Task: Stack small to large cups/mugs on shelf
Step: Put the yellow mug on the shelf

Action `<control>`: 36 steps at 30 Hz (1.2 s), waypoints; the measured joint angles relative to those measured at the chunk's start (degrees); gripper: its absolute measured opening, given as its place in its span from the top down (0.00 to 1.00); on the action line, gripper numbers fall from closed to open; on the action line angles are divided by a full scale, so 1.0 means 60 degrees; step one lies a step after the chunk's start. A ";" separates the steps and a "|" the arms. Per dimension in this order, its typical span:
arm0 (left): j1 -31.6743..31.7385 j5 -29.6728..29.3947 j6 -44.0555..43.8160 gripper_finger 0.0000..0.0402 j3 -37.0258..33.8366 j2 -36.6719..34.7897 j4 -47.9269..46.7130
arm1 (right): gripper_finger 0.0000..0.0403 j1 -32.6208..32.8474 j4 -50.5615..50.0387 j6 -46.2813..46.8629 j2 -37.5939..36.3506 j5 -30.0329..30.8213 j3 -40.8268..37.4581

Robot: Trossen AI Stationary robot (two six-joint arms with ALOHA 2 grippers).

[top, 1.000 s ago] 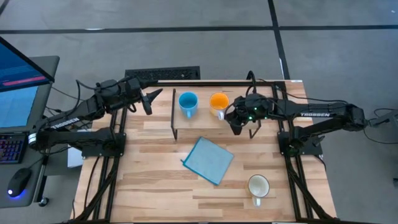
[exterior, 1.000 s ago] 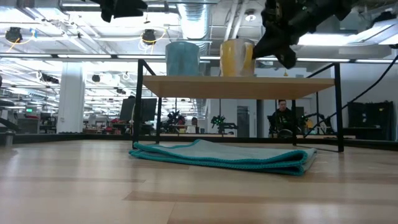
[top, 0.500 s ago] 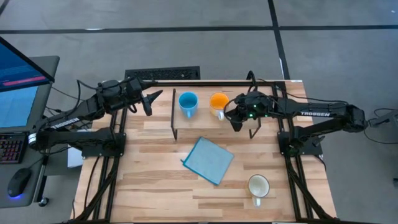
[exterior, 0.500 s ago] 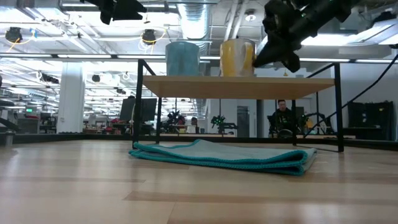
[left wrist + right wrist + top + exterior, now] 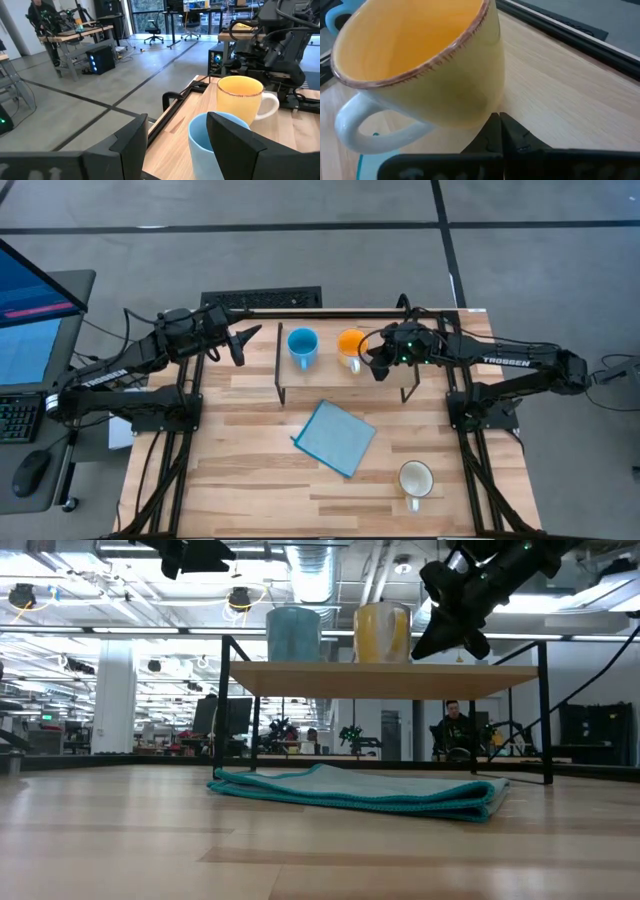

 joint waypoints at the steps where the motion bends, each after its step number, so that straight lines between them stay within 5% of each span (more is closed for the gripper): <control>1: -0.0001 0.0000 -0.0001 0.52 0.0000 0.0000 0.0000 | 0.99 -0.0001 0.0026 -0.0007 0.0000 -0.0002 0.0000; 36: 0.0001 0.0004 -0.0058 0.52 0.0002 0.0004 -0.0011 | 0.99 0.0834 0.0809 0.0372 0.0000 -0.0748 0.0015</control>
